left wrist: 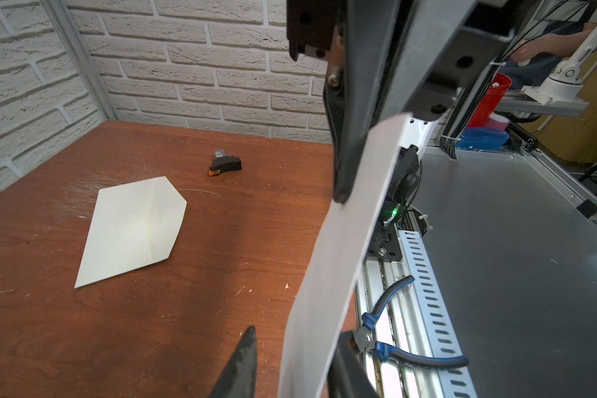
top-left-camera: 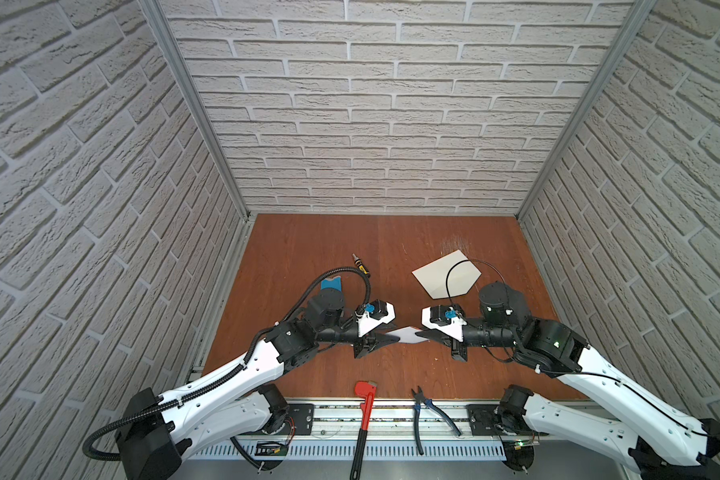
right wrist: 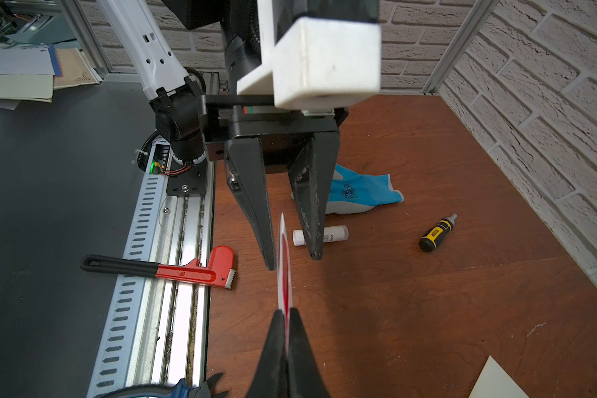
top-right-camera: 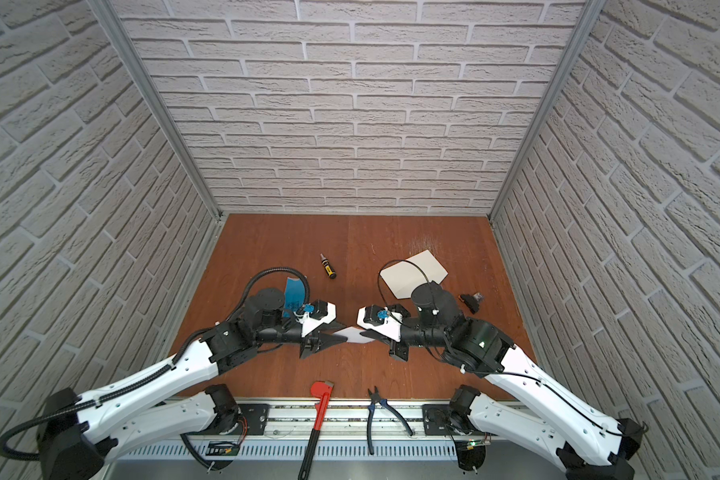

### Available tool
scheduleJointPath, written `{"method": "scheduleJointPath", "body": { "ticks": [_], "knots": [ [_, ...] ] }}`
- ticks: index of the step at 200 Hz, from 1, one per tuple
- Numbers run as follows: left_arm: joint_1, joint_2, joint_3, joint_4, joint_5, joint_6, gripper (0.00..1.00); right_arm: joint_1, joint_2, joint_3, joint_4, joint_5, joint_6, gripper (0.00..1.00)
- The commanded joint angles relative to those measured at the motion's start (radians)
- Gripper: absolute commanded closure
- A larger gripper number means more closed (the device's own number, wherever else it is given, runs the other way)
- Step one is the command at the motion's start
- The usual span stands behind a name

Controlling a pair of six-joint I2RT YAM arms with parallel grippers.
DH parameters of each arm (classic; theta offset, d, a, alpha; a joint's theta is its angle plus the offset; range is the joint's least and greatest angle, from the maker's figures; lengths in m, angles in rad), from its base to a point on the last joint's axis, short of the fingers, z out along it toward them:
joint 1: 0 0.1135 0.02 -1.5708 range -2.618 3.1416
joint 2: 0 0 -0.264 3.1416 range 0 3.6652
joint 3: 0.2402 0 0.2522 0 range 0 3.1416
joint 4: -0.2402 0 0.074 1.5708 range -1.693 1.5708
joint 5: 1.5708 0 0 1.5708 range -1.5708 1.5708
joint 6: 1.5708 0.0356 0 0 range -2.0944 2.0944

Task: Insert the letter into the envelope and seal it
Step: 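Open the right gripper and draw it back while the left gripper holds the card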

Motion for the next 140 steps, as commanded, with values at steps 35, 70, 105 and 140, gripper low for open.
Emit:
{"method": "scheduleJointPath", "body": {
  "ticks": [35,70,105,140],
  "knots": [
    [0.005,-0.011,0.025,0.062,0.063,-0.020,1.00,0.005,-0.008,-0.018,0.075,0.015,0.022,0.93],
    [0.005,-0.040,0.038,-0.017,-0.024,-0.037,1.00,0.005,-0.037,-0.020,0.112,0.071,0.055,0.51],
    [0.006,-0.089,0.043,-0.104,-0.223,-0.087,1.00,0.005,-0.090,-0.028,0.162,0.156,0.135,0.33],
    [0.007,-0.163,0.037,-0.163,-0.457,-0.229,1.00,0.005,-0.115,-0.060,0.188,0.284,0.286,0.32]
  ]
}}
